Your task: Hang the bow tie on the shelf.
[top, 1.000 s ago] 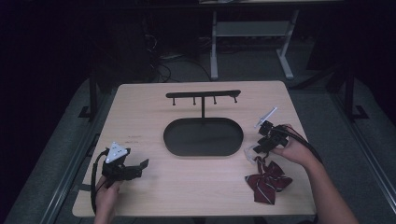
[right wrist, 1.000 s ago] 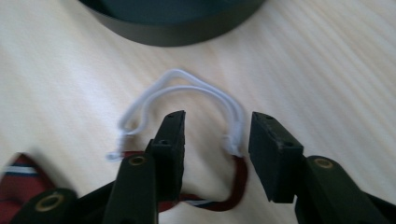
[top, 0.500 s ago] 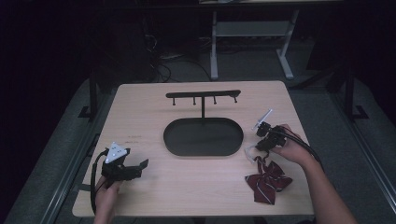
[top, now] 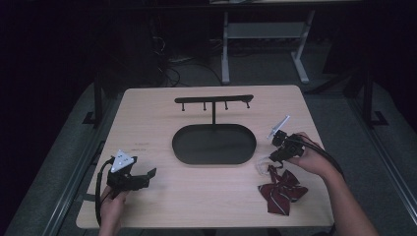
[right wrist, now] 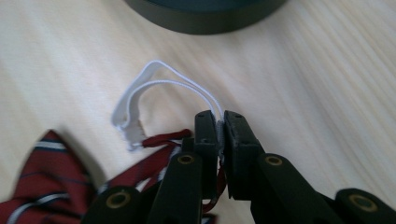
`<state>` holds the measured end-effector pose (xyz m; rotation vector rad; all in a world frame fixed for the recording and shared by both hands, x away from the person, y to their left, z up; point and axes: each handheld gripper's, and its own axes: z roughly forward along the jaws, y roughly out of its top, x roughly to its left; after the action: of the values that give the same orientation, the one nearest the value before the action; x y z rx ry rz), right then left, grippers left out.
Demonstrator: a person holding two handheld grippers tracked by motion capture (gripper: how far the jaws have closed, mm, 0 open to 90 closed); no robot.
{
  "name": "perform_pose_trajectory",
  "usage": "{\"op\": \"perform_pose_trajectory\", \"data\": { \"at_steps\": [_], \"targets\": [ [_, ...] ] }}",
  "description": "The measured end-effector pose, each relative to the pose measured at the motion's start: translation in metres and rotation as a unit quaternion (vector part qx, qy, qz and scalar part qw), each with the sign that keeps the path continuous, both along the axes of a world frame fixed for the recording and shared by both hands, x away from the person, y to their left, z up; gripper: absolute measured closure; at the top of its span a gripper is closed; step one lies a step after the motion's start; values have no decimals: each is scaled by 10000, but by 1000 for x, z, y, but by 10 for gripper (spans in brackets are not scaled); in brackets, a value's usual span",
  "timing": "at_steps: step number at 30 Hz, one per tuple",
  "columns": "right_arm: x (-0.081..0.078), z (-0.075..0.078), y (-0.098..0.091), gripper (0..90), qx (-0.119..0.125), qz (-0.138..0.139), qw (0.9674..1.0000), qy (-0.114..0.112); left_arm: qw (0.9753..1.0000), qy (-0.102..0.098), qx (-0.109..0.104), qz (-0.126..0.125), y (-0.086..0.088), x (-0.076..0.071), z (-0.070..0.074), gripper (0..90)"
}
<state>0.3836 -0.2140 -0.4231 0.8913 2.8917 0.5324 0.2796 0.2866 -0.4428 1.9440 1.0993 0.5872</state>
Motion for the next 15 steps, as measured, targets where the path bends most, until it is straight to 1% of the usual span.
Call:
{"op": "perform_pose_trajectory", "data": {
  "at_steps": [2,5,6,7,9,13,15],
  "targets": [
    [-4,4,2,841,83,60,9999,-3,10000,8,16,-3,0,0,0,135],
    [-9,12,3,841,241,146,9996,-70,10000,8,8,2,-1,0,0,135],
    [-11,18,4,841,323,207,9992,-107,10000,8,-7,1,-1,0,0,136],
    [-11,18,4,841,323,207,9992,-107,10000,9,-8,2,-1,0,0,136],
    [-14,25,6,841,395,266,9987,-168,10000,-4,-17,1,-1,0,0,136],
    [-18,33,11,841,410,370,9982,-245,10000,0,8,-2,-1,-1,0,136],
    [-20,37,13,841,456,440,9976,-282,10000,-12,-17,4,-1,-1,0,135]
  ]
}}
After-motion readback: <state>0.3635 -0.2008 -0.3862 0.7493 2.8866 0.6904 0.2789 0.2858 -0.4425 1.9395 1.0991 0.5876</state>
